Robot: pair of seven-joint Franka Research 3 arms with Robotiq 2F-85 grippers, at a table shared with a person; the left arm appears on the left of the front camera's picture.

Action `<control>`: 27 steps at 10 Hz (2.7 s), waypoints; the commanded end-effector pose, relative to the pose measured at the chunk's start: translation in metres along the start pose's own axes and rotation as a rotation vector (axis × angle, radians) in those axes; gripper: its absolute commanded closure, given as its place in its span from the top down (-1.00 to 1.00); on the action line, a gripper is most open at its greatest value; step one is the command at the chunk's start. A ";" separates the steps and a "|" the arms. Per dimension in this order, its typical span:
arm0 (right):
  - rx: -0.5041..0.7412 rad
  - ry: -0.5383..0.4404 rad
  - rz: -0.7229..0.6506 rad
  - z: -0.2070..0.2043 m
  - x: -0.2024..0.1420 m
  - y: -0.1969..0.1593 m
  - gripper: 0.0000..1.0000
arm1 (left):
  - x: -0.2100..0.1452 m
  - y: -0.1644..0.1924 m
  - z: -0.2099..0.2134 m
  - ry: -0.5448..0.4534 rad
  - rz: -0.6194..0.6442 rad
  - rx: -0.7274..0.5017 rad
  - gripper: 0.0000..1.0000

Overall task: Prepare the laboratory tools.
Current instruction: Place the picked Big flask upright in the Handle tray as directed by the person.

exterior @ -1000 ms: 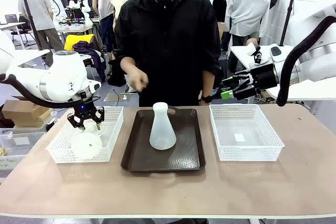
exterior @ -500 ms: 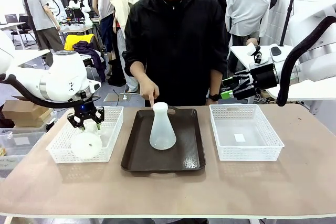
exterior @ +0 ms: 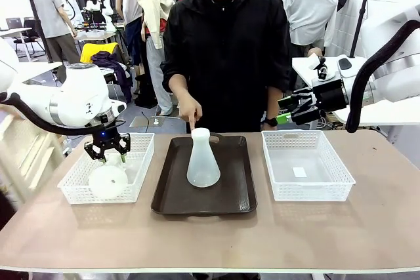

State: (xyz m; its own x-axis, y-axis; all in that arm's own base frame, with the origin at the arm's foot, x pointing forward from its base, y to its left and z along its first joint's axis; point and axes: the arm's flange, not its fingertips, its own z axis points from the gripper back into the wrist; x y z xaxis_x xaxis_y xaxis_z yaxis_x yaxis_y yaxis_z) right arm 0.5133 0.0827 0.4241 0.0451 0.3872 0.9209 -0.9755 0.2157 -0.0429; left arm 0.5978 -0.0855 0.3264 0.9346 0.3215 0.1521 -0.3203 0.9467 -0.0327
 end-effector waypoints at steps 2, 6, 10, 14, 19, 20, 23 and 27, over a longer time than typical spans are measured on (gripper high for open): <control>0.003 0.004 0.001 0.000 0.000 0.001 1.00 | 0.000 -0.001 0.000 0.000 -0.009 -0.005 -1.00; 0.003 0.004 0.001 0.000 0.000 0.001 1.00 | -0.001 0.000 0.004 -0.016 -0.031 -0.009 -1.00; 0.003 0.004 0.001 0.000 0.000 0.001 1.00 | -0.004 0.007 0.057 -0.101 -0.100 -0.084 -1.00; 0.003 0.004 0.001 0.000 0.000 0.001 1.00 | 0.000 0.020 0.130 -0.226 -0.154 -0.271 -1.00; 0.003 0.004 0.001 0.000 0.000 0.001 1.00 | -0.007 0.049 0.200 -0.341 -0.295 -0.639 -1.00; 0.003 0.004 0.001 0.000 0.000 0.001 1.00 | -0.016 0.051 0.211 -0.388 -0.359 -0.739 -1.00; 0.003 0.004 0.001 0.000 0.000 0.001 1.00 | -0.041 0.058 0.229 -0.478 -0.646 -0.918 -1.00; 0.003 0.004 0.001 0.000 0.000 0.001 1.00 | -0.031 0.038 0.247 -0.493 -0.534 -0.835 -1.00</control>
State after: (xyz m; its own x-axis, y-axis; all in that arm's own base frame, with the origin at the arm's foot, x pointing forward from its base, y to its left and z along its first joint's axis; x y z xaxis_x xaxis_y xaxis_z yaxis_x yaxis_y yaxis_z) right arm 0.5133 0.0827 0.4241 0.0452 0.3872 0.9209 -0.9755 0.2157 -0.0428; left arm 0.5116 -0.0603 0.5570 0.6892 -0.0318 0.7238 0.5201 0.7172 -0.4638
